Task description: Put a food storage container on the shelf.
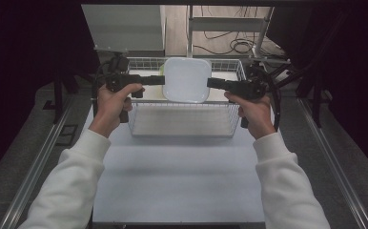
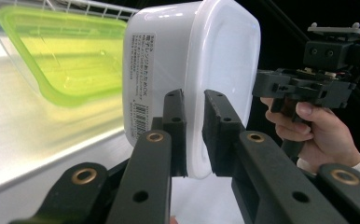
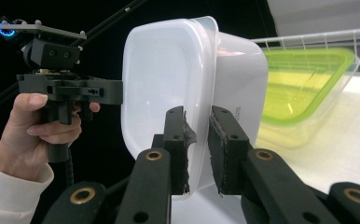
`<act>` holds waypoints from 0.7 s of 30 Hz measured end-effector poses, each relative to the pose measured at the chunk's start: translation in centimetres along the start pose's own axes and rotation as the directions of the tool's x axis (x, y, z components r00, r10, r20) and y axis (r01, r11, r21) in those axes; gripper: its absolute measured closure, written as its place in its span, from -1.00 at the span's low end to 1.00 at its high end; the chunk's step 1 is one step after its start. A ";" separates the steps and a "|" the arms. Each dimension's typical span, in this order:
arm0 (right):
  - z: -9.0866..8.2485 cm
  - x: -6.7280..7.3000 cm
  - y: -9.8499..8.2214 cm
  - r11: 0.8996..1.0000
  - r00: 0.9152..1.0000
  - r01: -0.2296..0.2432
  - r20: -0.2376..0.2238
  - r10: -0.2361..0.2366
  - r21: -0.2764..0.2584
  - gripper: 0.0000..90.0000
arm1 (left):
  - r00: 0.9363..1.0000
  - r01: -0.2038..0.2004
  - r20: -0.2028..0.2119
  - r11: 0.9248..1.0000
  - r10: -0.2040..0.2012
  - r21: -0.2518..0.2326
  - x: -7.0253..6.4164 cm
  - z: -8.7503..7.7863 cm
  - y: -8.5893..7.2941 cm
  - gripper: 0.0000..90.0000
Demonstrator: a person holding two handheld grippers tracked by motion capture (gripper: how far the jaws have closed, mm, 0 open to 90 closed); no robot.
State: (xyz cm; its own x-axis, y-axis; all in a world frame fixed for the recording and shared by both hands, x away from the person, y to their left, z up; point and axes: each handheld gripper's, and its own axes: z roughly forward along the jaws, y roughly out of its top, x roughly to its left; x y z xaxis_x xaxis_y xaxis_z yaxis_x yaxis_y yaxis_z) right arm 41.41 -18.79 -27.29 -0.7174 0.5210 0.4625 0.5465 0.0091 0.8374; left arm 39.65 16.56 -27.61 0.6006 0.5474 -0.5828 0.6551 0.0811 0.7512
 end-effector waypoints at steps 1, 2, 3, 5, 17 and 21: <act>0.1 0.0 0.3 1.000 1.000 0.004 0.002 -0.004 0.002 0.71 | 1.000 0.000 0.000 1.000 0.000 0.000 0.1 0.0 0.2 0.76; 0.1 0.0 0.5 1.000 1.000 0.004 0.002 -0.004 0.001 0.71 | 1.000 0.001 0.001 1.000 -0.001 -0.003 0.2 0.0 0.4 0.76; 0.2 0.0 0.8 1.000 1.000 0.006 0.002 -0.006 -0.001 0.71 | 1.000 0.000 -0.002 1.000 0.000 -0.005 0.2 0.0 0.7 0.76; 0.3 0.0 1.2 1.000 1.000 0.009 0.006 -0.009 0.002 0.71 | 1.000 -0.003 -0.002 1.000 0.003 -0.007 0.2 0.0 1.1 0.76; 1.0 -0.5 3.1 1.000 1.000 0.002 0.011 -0.002 0.005 0.71 | 1.000 -0.006 -0.004 1.000 0.006 -0.017 0.6 0.2 2.8 0.76; 1.3 -0.8 3.7 1.000 1.000 -0.004 0.012 0.004 0.001 0.71 | 1.000 -0.005 -0.006 1.000 0.005 -0.024 0.9 0.4 3.4 0.76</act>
State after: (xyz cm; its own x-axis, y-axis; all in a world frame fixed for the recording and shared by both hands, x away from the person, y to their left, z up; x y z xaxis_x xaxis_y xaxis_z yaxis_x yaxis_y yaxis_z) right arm 44.55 -18.13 -24.98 -0.7101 0.5308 0.4626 0.5499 0.0077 0.8352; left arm 42.61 17.01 -25.66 0.6011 0.5524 -0.5775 0.6409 0.0983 0.7613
